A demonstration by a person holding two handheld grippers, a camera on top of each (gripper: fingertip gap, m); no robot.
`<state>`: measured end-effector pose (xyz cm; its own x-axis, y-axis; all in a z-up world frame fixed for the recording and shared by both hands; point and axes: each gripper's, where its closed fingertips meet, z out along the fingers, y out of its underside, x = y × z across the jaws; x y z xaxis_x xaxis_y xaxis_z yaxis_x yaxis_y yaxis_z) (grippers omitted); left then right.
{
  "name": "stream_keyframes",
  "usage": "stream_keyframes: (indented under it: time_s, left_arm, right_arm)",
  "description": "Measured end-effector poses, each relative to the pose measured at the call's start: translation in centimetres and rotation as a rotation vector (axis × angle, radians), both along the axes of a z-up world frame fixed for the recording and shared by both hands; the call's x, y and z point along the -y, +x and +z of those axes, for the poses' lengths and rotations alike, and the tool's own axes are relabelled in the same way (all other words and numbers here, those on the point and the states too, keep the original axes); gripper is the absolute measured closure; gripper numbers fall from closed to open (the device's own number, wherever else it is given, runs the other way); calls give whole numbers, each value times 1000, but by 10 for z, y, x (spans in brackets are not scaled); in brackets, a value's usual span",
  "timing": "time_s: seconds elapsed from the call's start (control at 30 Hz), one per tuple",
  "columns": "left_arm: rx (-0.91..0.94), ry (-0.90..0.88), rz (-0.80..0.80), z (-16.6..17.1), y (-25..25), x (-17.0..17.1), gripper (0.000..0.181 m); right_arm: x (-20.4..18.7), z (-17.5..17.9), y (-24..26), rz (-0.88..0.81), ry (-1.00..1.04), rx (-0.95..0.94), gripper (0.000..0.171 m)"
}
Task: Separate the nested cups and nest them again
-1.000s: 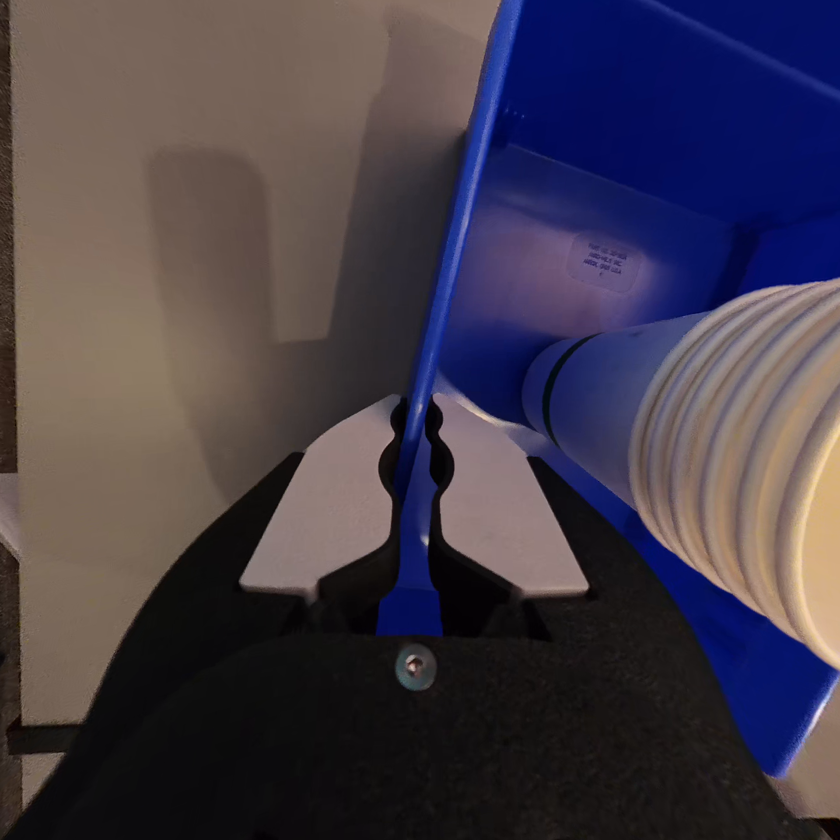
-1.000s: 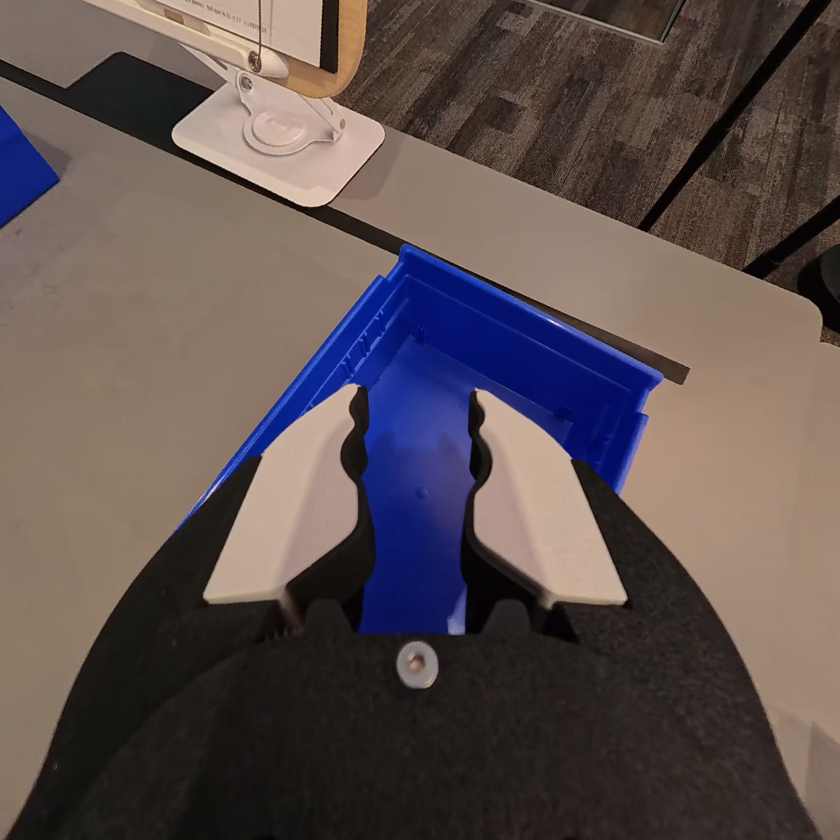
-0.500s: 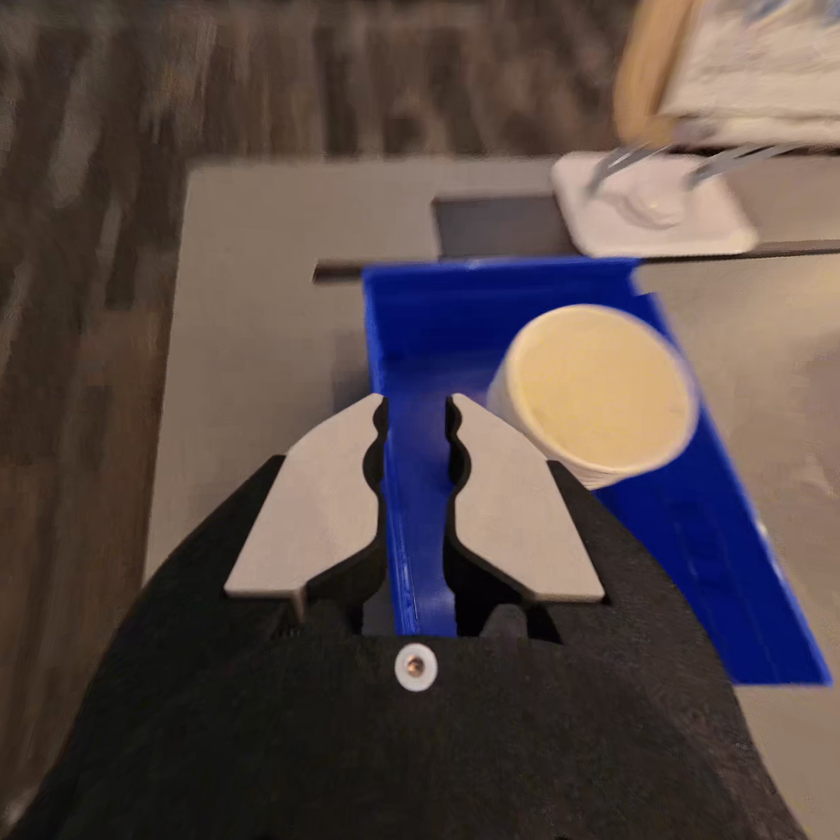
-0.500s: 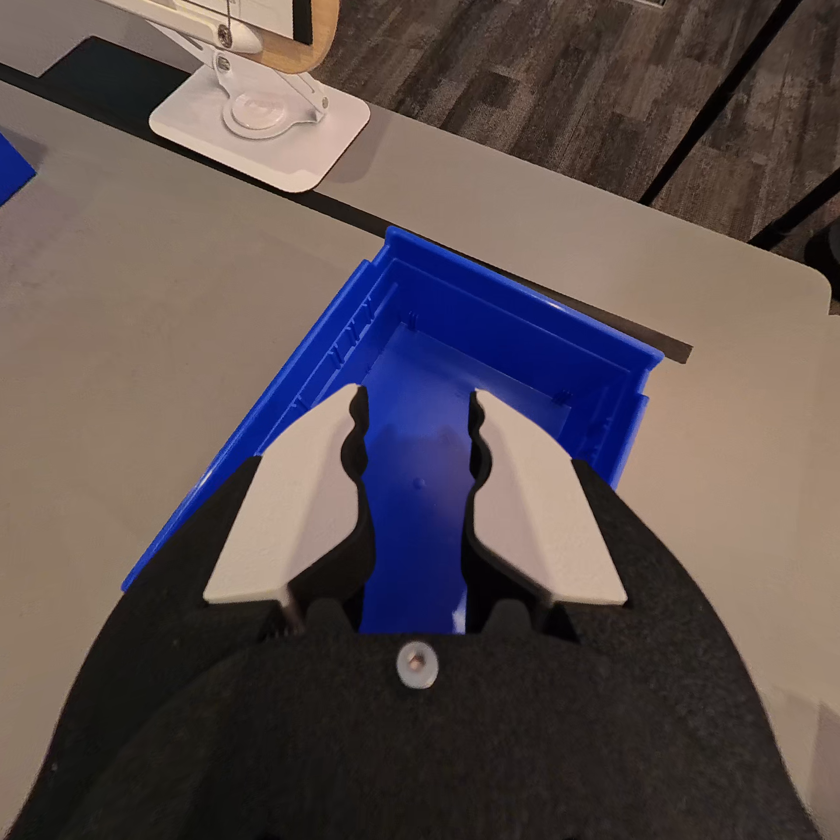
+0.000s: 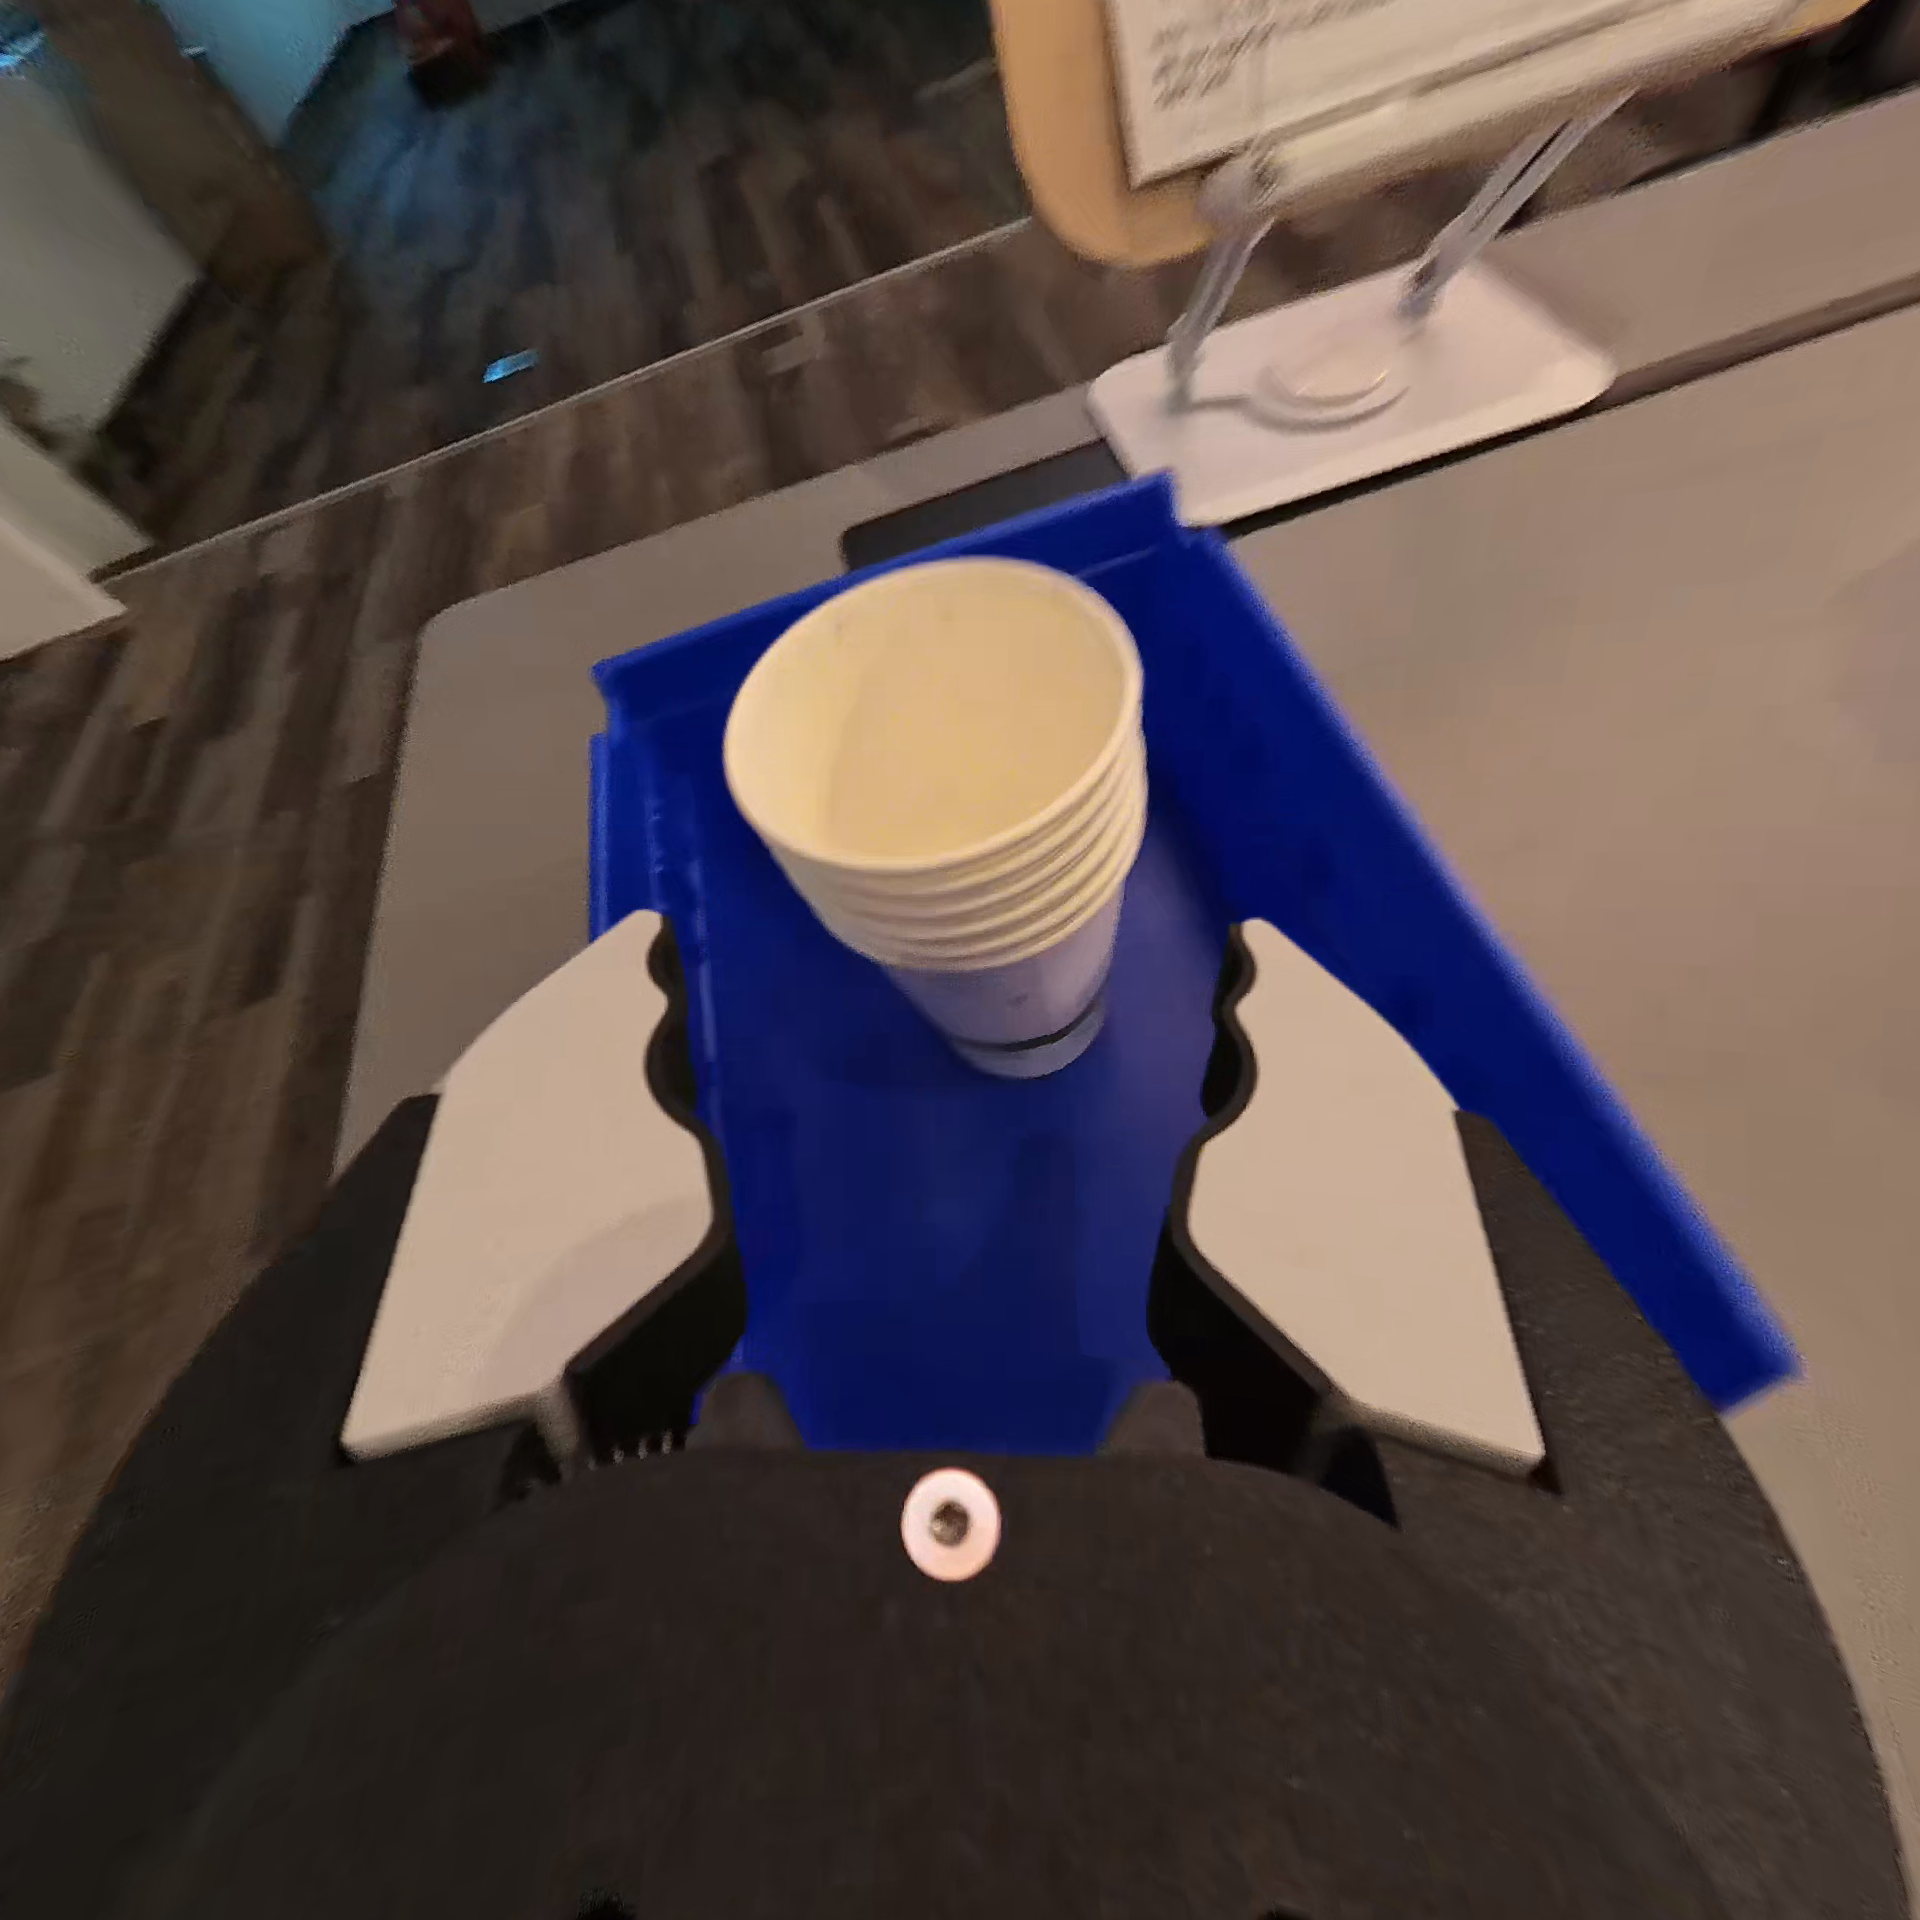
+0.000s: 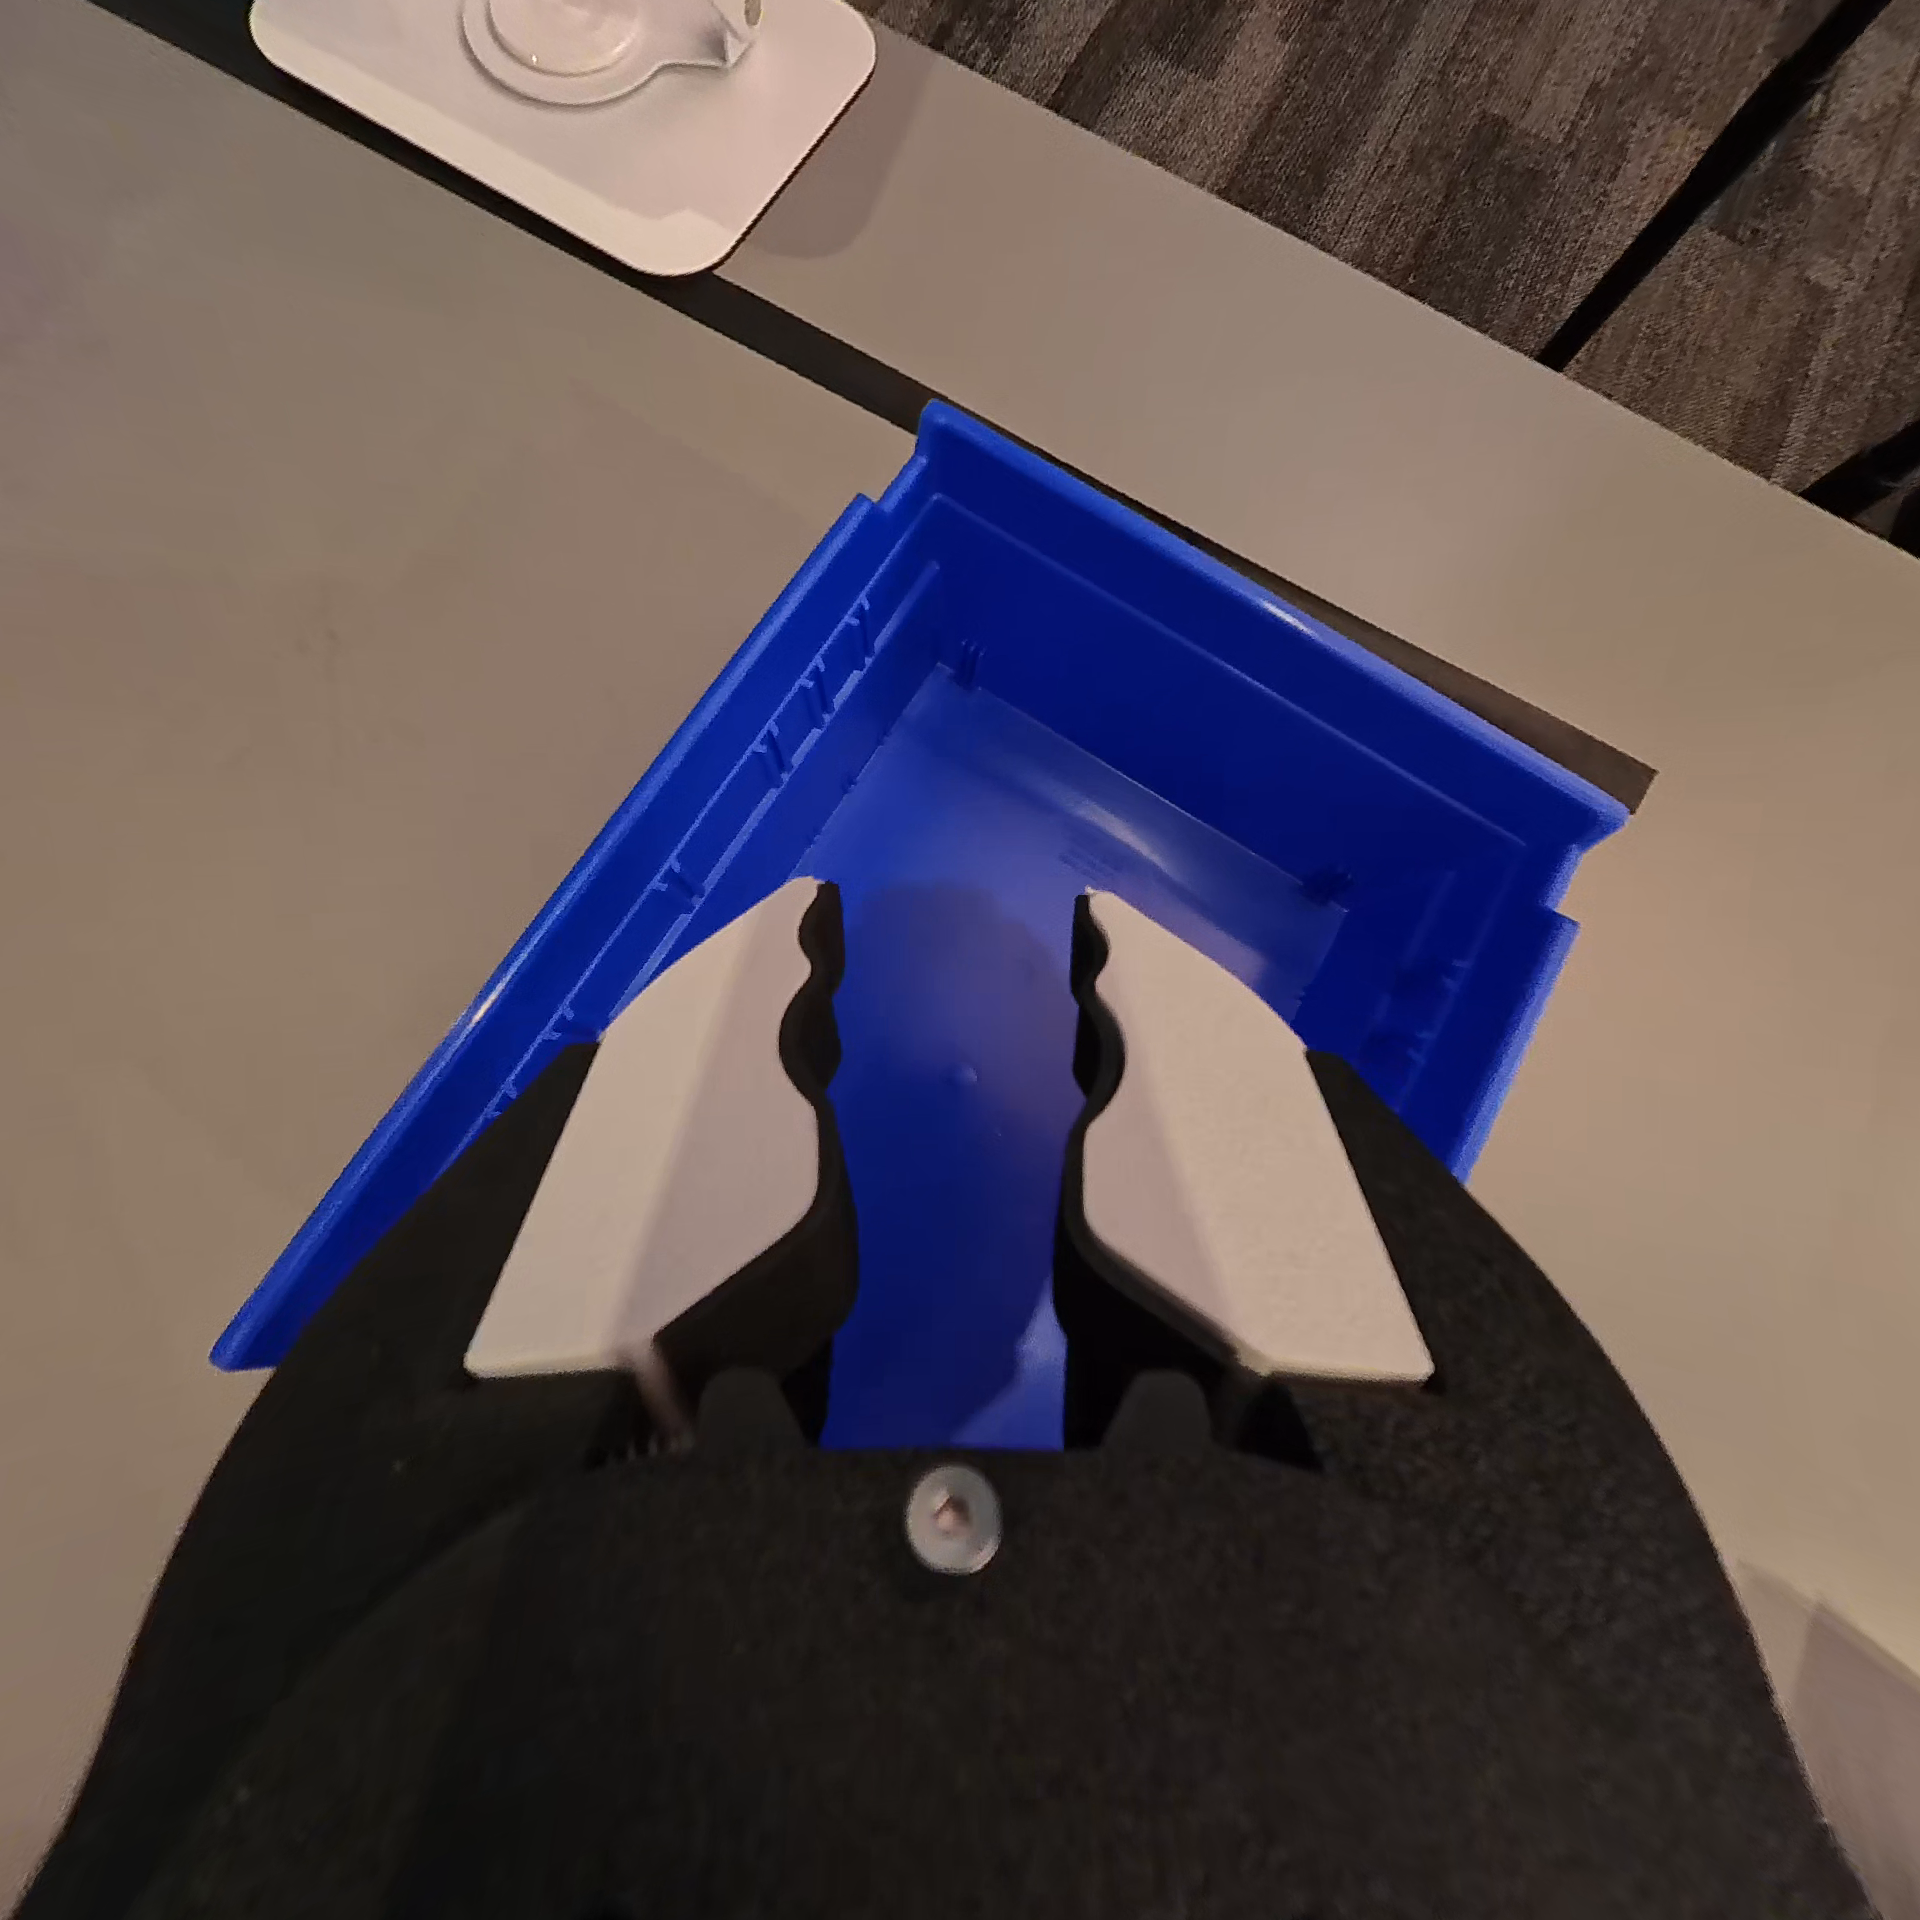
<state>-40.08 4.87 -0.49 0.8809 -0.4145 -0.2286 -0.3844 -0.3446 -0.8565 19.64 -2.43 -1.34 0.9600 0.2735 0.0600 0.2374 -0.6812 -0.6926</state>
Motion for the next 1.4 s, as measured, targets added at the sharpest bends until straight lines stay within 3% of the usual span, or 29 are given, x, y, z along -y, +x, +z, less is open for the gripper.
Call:
stream_keyframes:
  time_s: [0.23,0.43,0.87,1.4]
  left_arm:
    - [192,-131,93,-42,9,-13,73]
    - [125,-156,119,-67,8,-28,70]
    - [213,-185,100,-78,24,-53,66]
    - [304,-88,83,-81,26,-59,87]
  right_arm:
    - [-1,-12,-3,22,-45,29,129]
    - [-1,-12,-1,18,-40,10,130]
    - [1,-14,9,5,-40,-17,131]
    - [3,-18,12,5,-59,-27,130]
